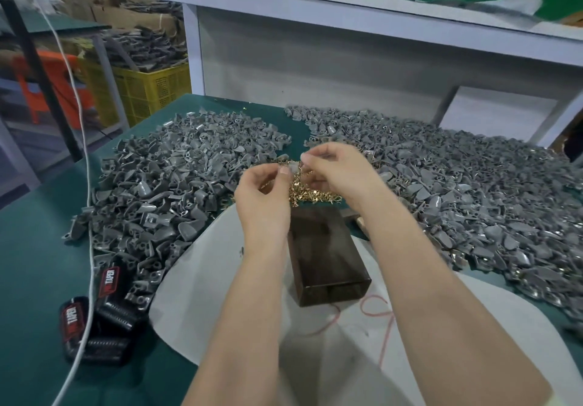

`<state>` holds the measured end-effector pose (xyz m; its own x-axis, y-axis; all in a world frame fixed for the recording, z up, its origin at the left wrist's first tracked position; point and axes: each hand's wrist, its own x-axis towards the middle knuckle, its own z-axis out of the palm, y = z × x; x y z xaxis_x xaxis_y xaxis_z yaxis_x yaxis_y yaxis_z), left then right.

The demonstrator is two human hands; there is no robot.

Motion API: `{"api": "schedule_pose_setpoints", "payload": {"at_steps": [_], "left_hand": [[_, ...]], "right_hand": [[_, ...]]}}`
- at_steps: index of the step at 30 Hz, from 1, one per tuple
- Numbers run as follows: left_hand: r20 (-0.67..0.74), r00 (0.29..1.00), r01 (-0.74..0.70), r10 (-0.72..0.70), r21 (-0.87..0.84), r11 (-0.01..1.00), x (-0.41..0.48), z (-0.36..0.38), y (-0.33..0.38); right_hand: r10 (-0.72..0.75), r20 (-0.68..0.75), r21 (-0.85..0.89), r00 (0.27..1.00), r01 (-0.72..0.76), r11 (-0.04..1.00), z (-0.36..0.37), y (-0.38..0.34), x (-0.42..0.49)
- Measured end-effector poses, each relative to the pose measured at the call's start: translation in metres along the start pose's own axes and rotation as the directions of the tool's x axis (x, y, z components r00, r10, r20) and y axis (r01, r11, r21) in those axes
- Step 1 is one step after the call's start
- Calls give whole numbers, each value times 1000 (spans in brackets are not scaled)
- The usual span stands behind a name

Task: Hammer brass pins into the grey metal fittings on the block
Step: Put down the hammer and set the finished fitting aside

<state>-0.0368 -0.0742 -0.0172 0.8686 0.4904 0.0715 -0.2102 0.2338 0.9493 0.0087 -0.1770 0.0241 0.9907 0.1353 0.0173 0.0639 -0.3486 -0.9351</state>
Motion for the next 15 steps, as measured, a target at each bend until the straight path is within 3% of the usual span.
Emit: {"api": "schedule_pose_setpoints", "payload": {"at_steps": [1,2,4,8,15], "left_hand": [[-29,999,24,-25,-33,999,1,-1,0],[-52,998,44,-47,-64,997,2,-2,0],[-93,992,70,-81,-117,991,3,-4,0],[-136,985,77,-108,-213,974,3,-4,1],[-141,979,103,-148,-283,954,1,-2,4]], "right_hand": [[-14,-42,-264,999,3,965,4,5,7],[-11,-41,-513,999,-12,859,10,11,14],[109,-26,-762,994,-90,641,25,20,28],[258,25,-883,966,-99,459,50,24,53],[329,23,-916,944,-112,385,56,25,68]]}}
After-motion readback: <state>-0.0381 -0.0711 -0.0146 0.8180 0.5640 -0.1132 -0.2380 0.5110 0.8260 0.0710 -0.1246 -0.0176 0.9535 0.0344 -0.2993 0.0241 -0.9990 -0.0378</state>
